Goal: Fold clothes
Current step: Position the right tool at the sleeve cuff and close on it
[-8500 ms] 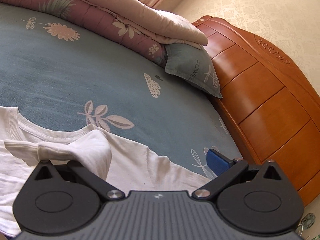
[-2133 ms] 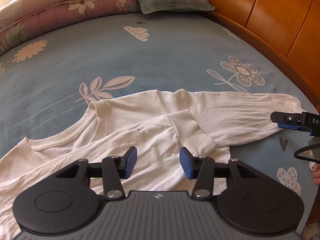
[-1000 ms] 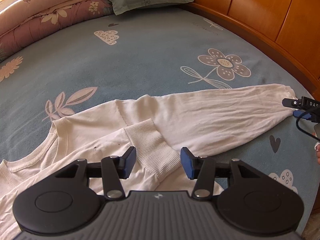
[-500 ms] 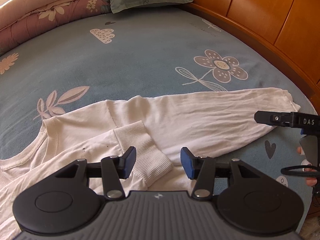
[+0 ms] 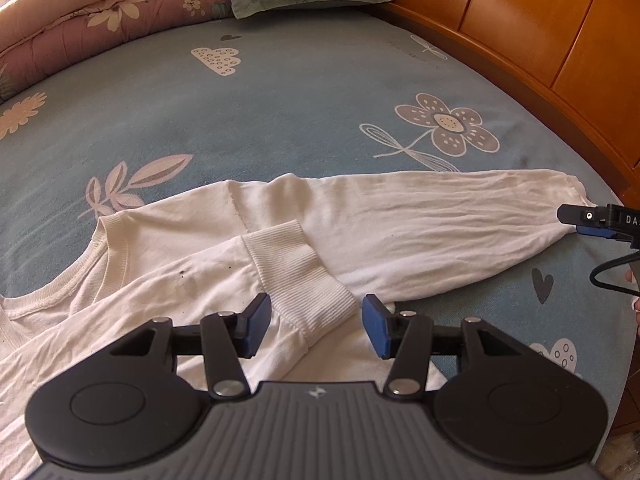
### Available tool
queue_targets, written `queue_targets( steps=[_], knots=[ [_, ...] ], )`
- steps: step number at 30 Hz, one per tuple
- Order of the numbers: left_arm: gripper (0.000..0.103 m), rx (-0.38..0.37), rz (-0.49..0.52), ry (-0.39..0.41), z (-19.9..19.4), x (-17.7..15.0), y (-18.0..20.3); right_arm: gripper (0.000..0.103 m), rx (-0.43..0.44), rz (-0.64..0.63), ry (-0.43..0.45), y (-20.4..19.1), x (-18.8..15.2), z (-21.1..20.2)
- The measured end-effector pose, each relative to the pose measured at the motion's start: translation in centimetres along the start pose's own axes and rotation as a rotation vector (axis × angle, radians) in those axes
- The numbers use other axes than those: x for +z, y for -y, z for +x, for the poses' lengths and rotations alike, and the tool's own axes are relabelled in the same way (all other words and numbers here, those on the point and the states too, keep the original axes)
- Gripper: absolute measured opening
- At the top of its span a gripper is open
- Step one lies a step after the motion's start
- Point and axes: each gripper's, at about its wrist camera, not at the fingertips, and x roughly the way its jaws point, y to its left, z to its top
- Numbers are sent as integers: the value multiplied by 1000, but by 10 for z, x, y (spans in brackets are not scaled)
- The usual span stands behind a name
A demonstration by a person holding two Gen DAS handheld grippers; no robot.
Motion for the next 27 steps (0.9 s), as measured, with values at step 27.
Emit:
queue_targets(
  steps=[27],
  knots=[
    [53,-12,-19,15,-3,2,5,103,177,570,243,67,-4,25]
  ],
)
